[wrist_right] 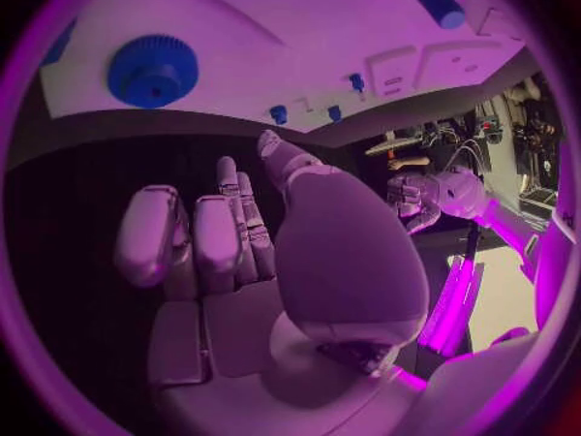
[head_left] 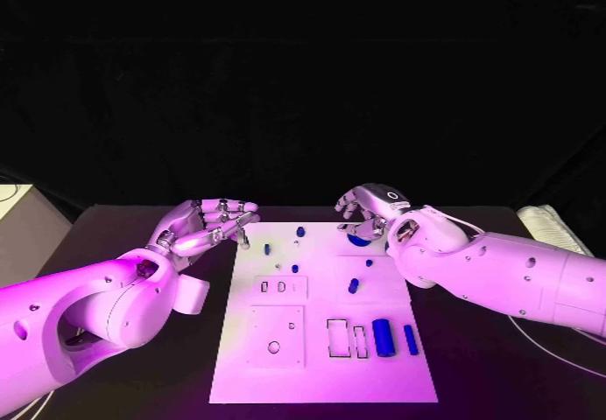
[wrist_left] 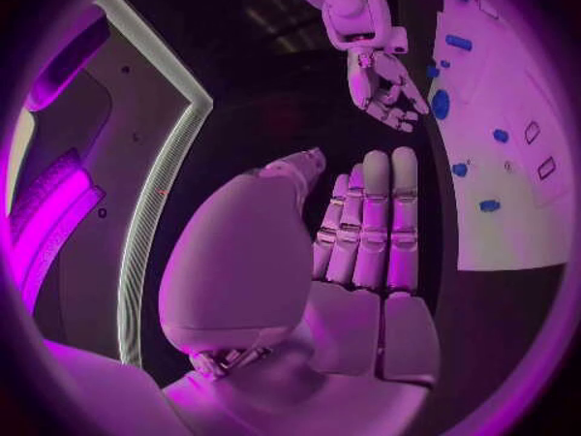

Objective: Assemble the parts on the task board

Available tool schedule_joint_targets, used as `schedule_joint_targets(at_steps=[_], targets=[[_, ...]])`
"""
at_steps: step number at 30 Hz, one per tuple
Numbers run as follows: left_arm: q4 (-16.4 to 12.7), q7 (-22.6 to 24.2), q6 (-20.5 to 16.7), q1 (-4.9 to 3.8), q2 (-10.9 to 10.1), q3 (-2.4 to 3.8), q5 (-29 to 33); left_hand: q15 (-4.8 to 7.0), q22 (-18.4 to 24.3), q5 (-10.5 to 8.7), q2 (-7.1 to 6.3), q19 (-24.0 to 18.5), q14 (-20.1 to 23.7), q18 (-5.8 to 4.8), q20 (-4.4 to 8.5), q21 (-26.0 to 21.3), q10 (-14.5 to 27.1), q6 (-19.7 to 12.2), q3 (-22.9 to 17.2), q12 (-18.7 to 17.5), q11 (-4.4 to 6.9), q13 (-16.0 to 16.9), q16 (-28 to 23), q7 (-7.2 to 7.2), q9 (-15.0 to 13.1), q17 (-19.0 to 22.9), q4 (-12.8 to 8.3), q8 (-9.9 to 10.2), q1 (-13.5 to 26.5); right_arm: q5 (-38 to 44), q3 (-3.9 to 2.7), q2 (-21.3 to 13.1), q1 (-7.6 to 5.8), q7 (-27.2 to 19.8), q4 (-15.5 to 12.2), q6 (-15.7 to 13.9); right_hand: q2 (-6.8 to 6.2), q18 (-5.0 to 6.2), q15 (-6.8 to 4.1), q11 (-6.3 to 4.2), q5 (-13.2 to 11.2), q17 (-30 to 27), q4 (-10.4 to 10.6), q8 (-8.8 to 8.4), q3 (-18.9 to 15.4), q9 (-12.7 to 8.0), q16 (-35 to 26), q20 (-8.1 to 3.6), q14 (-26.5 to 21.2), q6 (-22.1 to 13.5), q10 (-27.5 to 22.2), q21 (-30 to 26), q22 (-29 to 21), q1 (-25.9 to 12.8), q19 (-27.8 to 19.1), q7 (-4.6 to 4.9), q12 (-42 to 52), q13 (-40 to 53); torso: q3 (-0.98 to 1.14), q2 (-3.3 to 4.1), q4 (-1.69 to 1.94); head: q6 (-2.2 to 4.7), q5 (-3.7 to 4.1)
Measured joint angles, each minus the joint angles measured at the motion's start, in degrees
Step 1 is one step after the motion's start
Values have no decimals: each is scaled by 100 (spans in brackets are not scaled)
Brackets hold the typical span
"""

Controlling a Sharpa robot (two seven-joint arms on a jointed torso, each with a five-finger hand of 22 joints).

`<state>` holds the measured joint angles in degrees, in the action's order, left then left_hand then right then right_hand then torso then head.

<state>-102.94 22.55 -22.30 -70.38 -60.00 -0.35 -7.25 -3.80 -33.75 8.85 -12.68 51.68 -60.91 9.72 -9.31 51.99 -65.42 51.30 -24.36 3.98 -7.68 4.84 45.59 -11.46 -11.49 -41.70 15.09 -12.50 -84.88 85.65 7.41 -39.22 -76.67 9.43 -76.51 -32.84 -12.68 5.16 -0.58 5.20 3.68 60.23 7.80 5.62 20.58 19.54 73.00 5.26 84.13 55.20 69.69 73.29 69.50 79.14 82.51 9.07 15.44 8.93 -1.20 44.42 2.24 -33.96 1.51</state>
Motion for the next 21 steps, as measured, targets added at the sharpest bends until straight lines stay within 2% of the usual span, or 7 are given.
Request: schedule_joint_targets(at_steps=[2, 3, 4, 6, 7, 10, 21], targets=[[8, 0, 10, 0, -5, 0, 2, 0, 0, 0, 0, 0, 0, 0, 0, 0, 0, 0, 0, 0, 0, 0, 0, 0, 0, 0, 0, 0, 0, -180, -12, -161, -36, 17, -96, 3, -106, -177, -90, -116, 0, 435, -1, 8, -162, 14, 309, -91, -12, -11, 405, 461, 427, -49, 108, -87, 852, 715, 5, -11, -21, 3, 18], [11, 0, 17, -1, -8, 0, 3, 11, 0, 0, 0, 0, 11, 0, 0, 0, 0, 0, 0, 0, 0, 5, 0, 0, -3, 0, 0, 0, 0, -309, -17, -254, -51, 31, -133, 18, -151, -254, -113, -174, 32, 811, 58, 50, -435, 48, 562, -106, -14, -45, 659, 727, 497, -90, 123, -129, 1897, 1984, 7, -15, -28, 4, 27], [13, 0, 22, -1, -9, 0, 4, 17, -7, 0, 0, 0, 18, 0, 0, 22, 0, 0, 0, 0, 0, 12, 0, 0, -10, 3, 0, 0, 0, -403, -19, -316, -58, 43, -150, 36, -81, -260, -128, -194, 32, 1173, 222, 127, -949, 99, 821, -106, -10, -91, 699, 900, 525, -95, 123, -136, 2896, 3250, 10, -18, -32, 7, 34], [18, 1, 31, -1, -12, 0, 5, 21, -24, 0, 0, -35, 21, 1, 6, 41, -23, 0, -16, 31, 23, 24, 14, 0, -20, 11, -16, 0, 0, -574, -23, -411, -68, 72, -158, 87, 31, -261, -68, -168, 32, 1426, 595, 324, -1533, 193, 1203, -44, -13, -166, 952, 1125, 545, -100, 163, -82, 5222, 5862, 14, -22, -43, 10, 44], [23, 1, 38, -1, -14, 0, 5, 21, -25, 0, 0, -40, 22, 1, 1, 41, -32, 0, -16, 34, 32, 25, 23, 0, -20, 11, -16, 0, 0, -678, -26, -455, -72, 94, -149, 136, 55, -317, -29, -148, 32, 1455, 725, 396, -1674, 225, 1326, -19, -19, -223, 1100, 1198, 545, 3, 158, -64, 6068, 6284, 18, -23, -46, 10, 47], [36, 2, 51, -1, -15, 0, 7, 21, -25, 0, 0, -40, 22, 1, 1, 42, -32, 0, -16, 34, 32, 25, 23, 0, -20, 11, -16, 0, 0, -878, -30, -501, -79, 152, -74, 278, 50, -347, -11, -124, 32, 1474, 846, 457, -1795, 253, 1522, -11, -22, -321, 1376, 1395, 545, 128, 150, -19, 6872, 6583, 23, -25, -53, 10, 35], [90, 2, 85, -1, 21, 0, 8, 21, -38, 0, 0, -40, 21, 1, 1, 66, -74, 0, -16, 34, 31, 32, 23, 0, -27, 11, -16, 0, 0, -1387, -34, -335, -25, 325, 282, 802, 48, -436, 57, -93, 32, 1474, 879, 544, -1829, 266, 1659, 30, -12, -411, 1414, 1638, 545, 143, 150, 21, 7265, 6603, 18, -8, -49, -12, 35]])
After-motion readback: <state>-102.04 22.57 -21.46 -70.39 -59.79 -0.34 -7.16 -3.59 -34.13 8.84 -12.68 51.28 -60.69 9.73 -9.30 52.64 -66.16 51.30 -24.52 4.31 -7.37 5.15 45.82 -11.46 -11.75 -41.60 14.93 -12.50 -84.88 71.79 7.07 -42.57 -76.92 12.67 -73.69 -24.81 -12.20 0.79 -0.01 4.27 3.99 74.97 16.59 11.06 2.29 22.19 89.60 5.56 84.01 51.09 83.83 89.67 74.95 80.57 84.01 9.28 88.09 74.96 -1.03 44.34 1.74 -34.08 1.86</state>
